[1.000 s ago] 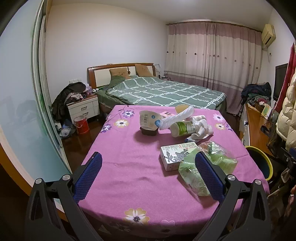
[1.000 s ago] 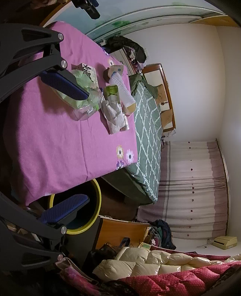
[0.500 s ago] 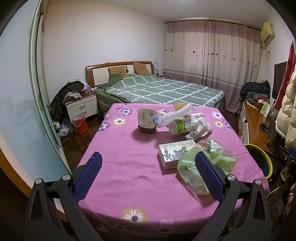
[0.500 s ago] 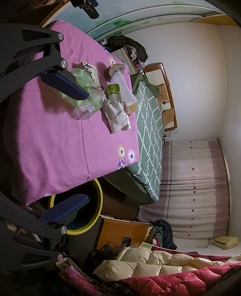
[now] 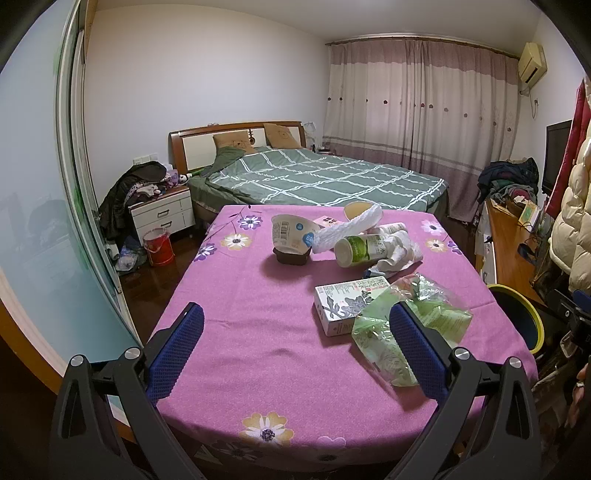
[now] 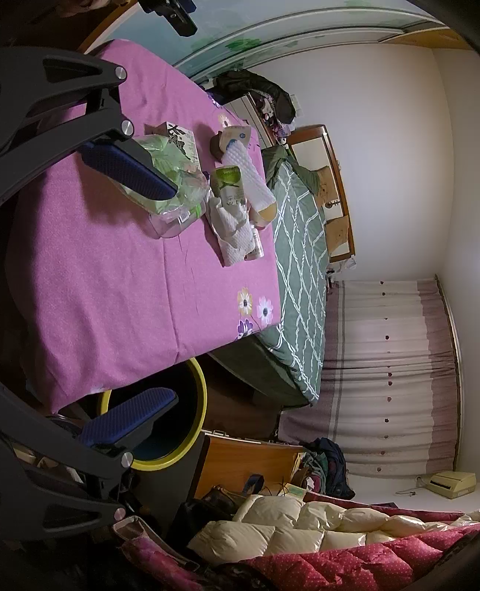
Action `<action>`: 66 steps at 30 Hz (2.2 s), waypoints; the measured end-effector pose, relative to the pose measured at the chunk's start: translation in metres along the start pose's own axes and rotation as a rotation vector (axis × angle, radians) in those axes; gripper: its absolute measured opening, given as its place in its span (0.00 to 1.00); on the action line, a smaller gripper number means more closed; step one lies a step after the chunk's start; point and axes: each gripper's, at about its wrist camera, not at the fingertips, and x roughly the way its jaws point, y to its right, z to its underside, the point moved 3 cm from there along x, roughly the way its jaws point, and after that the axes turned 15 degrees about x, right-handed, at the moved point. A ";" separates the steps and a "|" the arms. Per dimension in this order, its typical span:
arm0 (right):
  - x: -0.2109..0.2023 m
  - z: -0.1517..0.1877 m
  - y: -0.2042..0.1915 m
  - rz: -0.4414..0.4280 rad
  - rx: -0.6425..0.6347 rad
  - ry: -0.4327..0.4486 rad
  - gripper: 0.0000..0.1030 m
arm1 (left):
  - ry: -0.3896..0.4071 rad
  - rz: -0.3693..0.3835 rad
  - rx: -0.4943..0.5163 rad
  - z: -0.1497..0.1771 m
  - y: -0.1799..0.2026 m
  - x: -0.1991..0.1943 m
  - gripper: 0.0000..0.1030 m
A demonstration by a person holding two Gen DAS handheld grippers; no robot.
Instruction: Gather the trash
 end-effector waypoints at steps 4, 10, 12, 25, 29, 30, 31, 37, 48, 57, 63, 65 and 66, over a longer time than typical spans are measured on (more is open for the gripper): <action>0.001 0.001 0.000 0.002 0.000 -0.004 0.94 | -0.003 0.002 0.004 0.000 0.003 0.000 0.96; 0.002 0.001 0.000 0.003 -0.001 -0.008 0.94 | -0.012 0.010 0.005 0.002 0.003 0.003 0.96; 0.002 0.001 0.000 0.003 0.000 -0.009 0.94 | -0.012 0.010 0.005 0.002 0.003 0.003 0.96; 0.003 0.001 0.000 0.004 -0.001 -0.010 0.94 | -0.011 0.009 0.004 0.002 0.003 0.003 0.96; 0.003 0.001 0.000 0.004 -0.001 -0.010 0.94 | -0.013 0.009 0.005 0.002 0.003 0.003 0.96; 0.003 0.001 0.000 0.003 -0.001 -0.010 0.94 | -0.014 0.010 0.005 0.002 0.003 0.004 0.96; 0.003 0.002 -0.001 0.003 -0.001 -0.010 0.94 | -0.014 0.011 0.005 0.002 0.003 0.005 0.96; 0.003 0.002 -0.001 0.005 -0.001 -0.012 0.94 | -0.016 0.013 0.007 0.002 0.003 0.006 0.96; 0.008 0.005 -0.001 0.005 -0.002 -0.020 0.94 | -0.028 0.020 0.008 0.002 0.003 0.013 0.96; 0.031 0.009 -0.010 0.004 -0.018 -0.066 0.94 | -0.070 0.040 -0.003 0.003 -0.001 0.056 0.96; 0.067 0.014 -0.031 -0.008 -0.052 -0.114 0.94 | -0.080 0.002 -0.001 0.001 -0.010 0.095 0.96; 0.079 0.015 -0.038 -0.015 -0.058 -0.130 0.94 | -0.091 0.000 -0.015 0.001 -0.017 0.113 0.96; 0.086 0.017 -0.042 -0.020 -0.062 -0.144 0.94 | -0.096 -0.003 -0.019 0.001 -0.020 0.120 0.96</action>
